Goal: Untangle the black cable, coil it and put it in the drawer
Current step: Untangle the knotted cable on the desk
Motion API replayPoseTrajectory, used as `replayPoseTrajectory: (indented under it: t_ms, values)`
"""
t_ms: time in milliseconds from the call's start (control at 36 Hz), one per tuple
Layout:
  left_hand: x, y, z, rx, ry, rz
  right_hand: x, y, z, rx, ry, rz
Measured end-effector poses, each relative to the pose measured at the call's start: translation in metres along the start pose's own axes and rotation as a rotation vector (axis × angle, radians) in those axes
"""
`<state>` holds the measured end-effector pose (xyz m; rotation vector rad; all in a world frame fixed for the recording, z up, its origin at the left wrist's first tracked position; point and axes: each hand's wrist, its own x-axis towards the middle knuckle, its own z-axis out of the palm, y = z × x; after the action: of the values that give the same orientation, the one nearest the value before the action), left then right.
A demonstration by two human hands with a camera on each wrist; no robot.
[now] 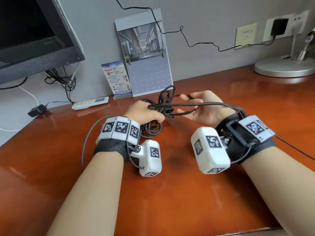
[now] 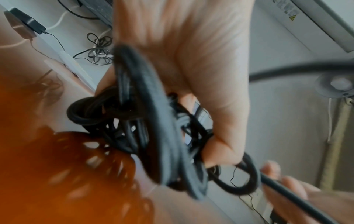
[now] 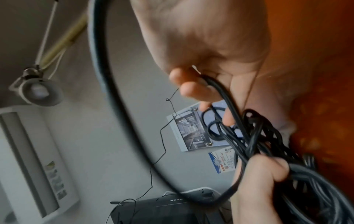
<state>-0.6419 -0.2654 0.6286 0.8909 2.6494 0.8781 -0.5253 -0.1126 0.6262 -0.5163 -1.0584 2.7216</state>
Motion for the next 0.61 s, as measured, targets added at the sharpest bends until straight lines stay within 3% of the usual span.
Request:
replayPoseTrajectory:
  t_ms: [111,278,444,528,611]
  values:
    - [0.001,-0.017,-0.006,0.051,0.107,-0.025,-0.006,-0.008,-0.002,0.057,-0.072,-0.108]
    - [-0.012,-0.007,-0.016,0.164,-0.035,-0.003,-0.004,0.001,0.001,-0.141,-0.141,-0.076]
    - [-0.009,-0.01,-0.015,0.144,-0.004,-0.061,-0.009,-0.016,-0.008,-0.013,-0.033,-0.189]
    - [-0.006,-0.017,-0.017,0.081,-0.001,-0.101,-0.011,-0.02,-0.012,0.058,-0.089,-0.138]
    - [-0.005,-0.02,-0.018,0.124,-0.055,-0.118,-0.011,-0.018,-0.011,-0.127,-0.135,-0.051]
